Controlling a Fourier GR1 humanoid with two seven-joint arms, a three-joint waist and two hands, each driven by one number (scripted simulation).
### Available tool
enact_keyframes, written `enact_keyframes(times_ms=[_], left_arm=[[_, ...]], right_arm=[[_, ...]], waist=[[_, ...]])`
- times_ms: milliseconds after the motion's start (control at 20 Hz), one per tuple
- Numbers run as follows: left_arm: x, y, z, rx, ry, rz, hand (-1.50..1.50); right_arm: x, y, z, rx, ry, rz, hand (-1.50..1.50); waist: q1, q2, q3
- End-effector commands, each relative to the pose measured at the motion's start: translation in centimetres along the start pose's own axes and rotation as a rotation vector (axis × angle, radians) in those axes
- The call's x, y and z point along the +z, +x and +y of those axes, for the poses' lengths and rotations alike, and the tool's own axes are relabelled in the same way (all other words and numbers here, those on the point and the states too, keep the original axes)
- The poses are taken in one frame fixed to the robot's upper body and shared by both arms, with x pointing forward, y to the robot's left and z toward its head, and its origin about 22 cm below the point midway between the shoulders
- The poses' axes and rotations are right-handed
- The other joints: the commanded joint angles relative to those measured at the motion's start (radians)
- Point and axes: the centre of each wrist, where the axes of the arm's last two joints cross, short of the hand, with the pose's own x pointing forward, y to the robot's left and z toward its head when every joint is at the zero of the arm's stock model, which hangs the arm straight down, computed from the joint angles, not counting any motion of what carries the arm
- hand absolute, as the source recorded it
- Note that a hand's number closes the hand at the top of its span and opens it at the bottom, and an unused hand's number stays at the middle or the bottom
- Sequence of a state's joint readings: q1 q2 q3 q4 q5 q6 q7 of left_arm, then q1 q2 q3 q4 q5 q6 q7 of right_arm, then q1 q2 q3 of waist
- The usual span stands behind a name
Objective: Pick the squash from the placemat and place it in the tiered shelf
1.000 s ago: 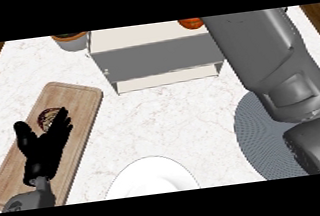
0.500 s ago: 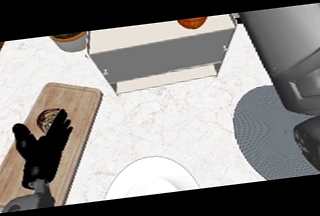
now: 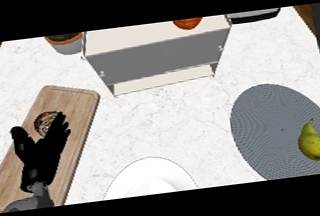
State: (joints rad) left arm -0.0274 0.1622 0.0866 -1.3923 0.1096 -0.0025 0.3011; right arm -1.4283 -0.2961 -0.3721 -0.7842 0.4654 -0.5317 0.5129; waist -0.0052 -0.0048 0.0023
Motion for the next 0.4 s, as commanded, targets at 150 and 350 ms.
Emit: enact_keyframes(times_ms=[150, 350], left_arm=[[0.2, 0.7, 1.4, -0.001, -0.008, 0.020, 0.00], [-0.5, 1.1, 2.0, 0.004, 0.016, 0.030, 0.00]], right_arm=[[-2.7, -2.2, -8.0, -0.036, -0.016, 0.049, -1.50], [-1.6, -1.7, -11.6, -0.046, 0.044, 0.012, -1.50]], waist=[[-0.001, 0.001, -0.002], [-0.015, -0.003, -0.002]])
